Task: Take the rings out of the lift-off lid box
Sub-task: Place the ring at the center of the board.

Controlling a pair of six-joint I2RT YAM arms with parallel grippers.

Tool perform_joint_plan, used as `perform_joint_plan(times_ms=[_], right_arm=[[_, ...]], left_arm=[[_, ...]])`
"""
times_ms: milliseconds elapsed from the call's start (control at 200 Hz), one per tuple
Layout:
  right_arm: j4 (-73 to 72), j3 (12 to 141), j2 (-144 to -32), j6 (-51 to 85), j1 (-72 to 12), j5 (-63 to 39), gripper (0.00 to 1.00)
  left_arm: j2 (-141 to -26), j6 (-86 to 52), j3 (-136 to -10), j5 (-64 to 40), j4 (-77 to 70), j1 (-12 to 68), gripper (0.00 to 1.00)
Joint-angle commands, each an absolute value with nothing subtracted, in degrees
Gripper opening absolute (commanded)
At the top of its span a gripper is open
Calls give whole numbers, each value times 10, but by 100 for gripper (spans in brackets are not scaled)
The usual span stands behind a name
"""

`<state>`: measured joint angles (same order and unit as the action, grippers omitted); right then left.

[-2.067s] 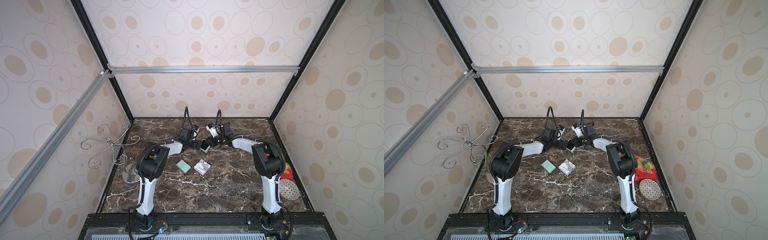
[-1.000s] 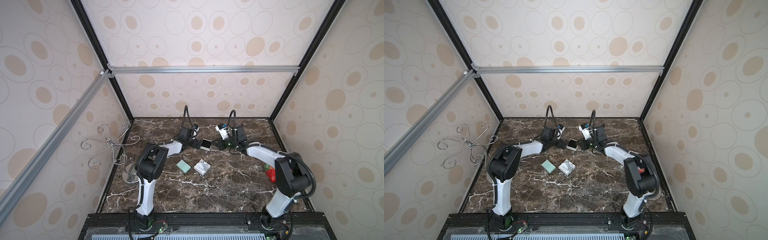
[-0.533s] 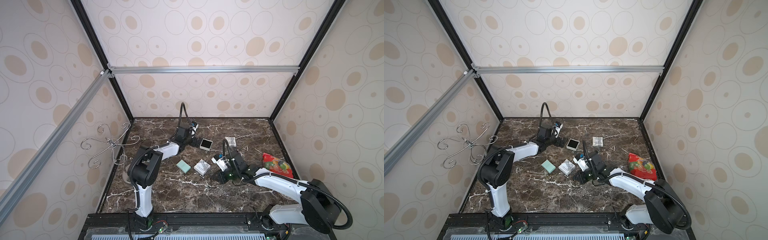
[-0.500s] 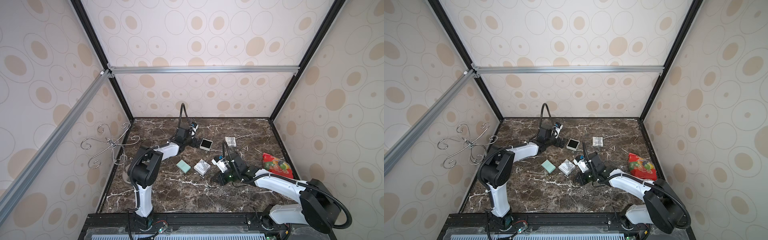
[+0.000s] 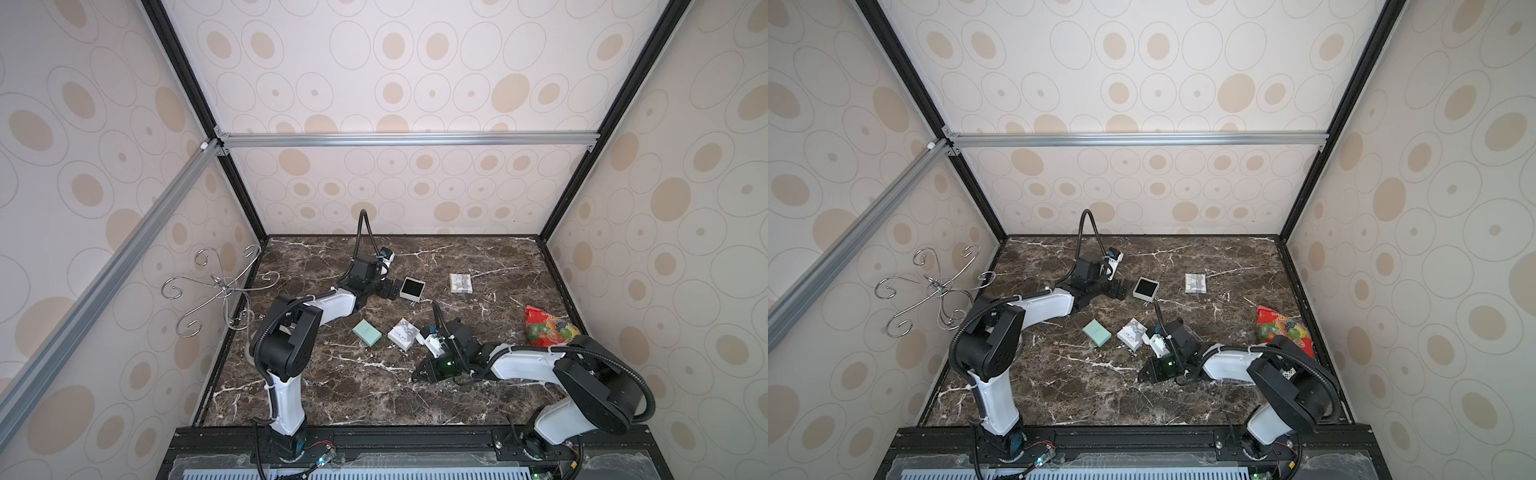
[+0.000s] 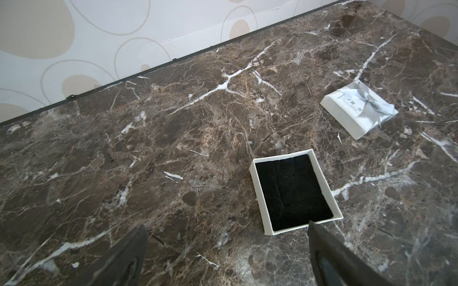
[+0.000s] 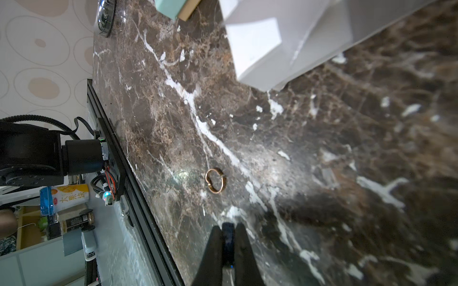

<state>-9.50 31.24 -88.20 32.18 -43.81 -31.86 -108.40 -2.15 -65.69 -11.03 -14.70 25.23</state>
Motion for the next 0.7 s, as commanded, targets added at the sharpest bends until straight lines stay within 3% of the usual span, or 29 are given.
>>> perform_joint_plan(times_ms=[0,320,695], right_arm=[[-118,330,-910,335,-442,-332,0],[-103,341,-929,323,-441,-321,0],[-27,355,-895,288,-441,-301,22]], left_arm=[[-1077,-26,-657,-110,-158,255,100],[-1085,-29,-661,-117,-157,256,100],[-1090,-27,-664,-116,-157,256,100]])
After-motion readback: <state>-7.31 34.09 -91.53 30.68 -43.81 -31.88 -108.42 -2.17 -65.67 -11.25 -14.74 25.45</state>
